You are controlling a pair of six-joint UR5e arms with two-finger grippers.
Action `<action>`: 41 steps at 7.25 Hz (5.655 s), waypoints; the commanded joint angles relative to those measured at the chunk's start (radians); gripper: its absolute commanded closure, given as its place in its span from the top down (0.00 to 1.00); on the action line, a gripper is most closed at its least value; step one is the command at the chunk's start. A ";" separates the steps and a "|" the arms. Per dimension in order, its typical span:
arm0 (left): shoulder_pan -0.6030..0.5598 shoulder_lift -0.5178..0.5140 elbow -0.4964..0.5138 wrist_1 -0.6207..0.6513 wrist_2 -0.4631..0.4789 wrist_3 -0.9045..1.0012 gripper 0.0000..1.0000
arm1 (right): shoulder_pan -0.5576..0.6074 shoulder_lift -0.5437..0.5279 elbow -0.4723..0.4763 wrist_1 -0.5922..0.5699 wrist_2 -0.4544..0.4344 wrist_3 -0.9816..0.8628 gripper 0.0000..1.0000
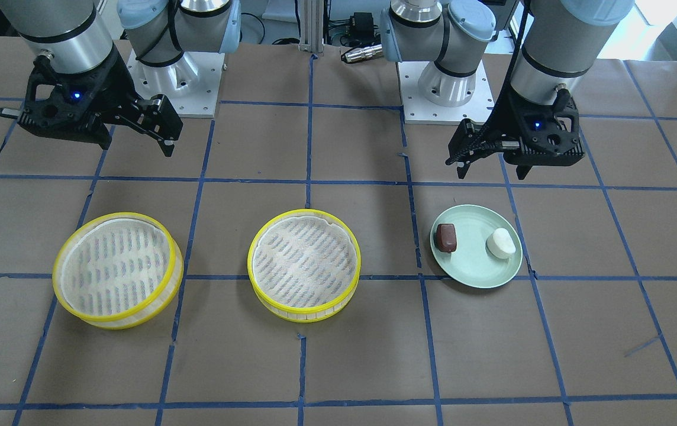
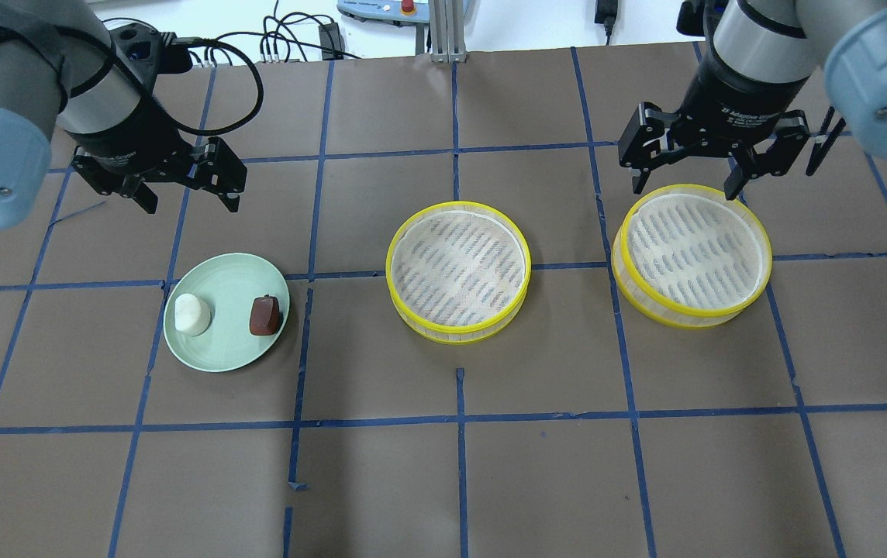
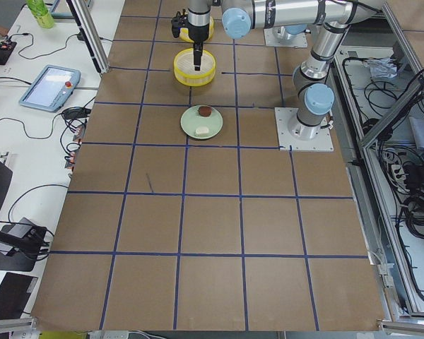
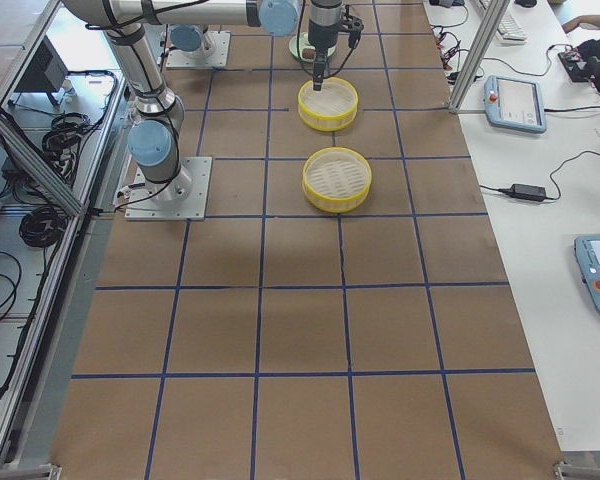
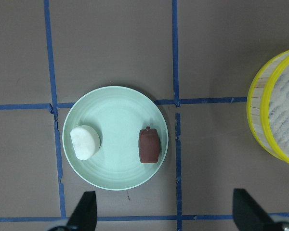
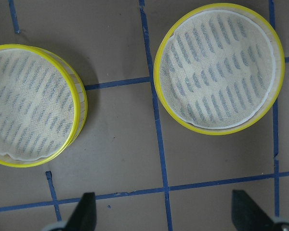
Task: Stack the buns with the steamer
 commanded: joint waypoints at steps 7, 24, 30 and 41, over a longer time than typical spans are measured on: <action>0.015 0.006 -0.050 0.006 0.012 0.078 1.00 | 0.000 -0.009 0.006 0.005 -0.002 0.000 1.00; 0.310 -0.270 -0.370 0.443 -0.034 0.244 0.41 | -0.002 -0.010 0.016 0.005 -0.002 0.000 1.00; 0.290 -0.270 -0.364 0.481 -0.032 0.223 0.00 | -0.002 -0.004 0.016 0.000 -0.002 0.000 1.00; 0.156 -0.210 -0.350 0.508 0.006 0.112 0.01 | -0.225 0.161 0.110 -0.221 -0.059 -0.431 1.00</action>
